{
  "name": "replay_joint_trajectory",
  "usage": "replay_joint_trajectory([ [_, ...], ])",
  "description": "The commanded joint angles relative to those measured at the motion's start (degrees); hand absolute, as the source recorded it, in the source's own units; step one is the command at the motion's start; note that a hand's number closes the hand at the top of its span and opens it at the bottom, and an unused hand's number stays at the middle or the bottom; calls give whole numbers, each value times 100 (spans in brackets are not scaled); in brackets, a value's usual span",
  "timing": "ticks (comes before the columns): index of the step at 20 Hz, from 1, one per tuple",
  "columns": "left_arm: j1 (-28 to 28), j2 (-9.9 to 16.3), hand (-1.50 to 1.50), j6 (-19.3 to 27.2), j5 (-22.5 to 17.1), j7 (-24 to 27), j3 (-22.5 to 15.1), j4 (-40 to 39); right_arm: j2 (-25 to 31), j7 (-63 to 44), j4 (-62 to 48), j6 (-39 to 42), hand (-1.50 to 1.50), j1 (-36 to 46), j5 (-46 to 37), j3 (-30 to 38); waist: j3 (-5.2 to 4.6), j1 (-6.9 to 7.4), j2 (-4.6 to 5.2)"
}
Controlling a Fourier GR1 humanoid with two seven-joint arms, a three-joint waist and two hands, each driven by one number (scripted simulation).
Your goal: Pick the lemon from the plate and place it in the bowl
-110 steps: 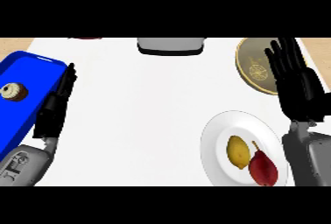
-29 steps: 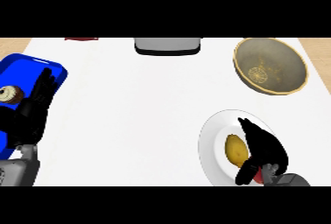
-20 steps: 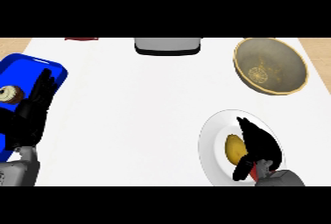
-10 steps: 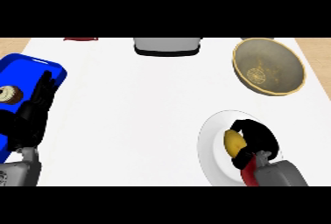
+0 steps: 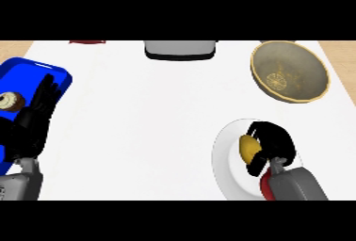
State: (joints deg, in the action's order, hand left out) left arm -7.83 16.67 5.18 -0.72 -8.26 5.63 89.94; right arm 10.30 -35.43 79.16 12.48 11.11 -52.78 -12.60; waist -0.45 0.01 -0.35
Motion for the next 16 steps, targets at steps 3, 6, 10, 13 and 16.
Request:
replay_joint_trajectory([
  [3,-243,-93,0,-28,148,40,-254,-10,-555,-1967,-1127,-620,150,1867,-375,1195,47,359,170],
  [6,-424,-116,0,-70,98,60,-267,-80,-397,-2835,-1473,-874,150,2611,-615,1675,32,551,294],
  [10,-452,-139,0,-164,90,125,-348,-115,-233,-3790,-2167,-1063,150,3748,-1458,1691,18,723,248],
  [13,-545,-203,0,-150,141,74,-445,-166,170,-3990,-2558,-1150,150,4367,-2107,1735,14,722,264],
  [16,-524,-186,0,-148,93,-72,-413,-50,345,-4299,-2782,-1451,150,4800,-2879,1646,21,766,210],
])
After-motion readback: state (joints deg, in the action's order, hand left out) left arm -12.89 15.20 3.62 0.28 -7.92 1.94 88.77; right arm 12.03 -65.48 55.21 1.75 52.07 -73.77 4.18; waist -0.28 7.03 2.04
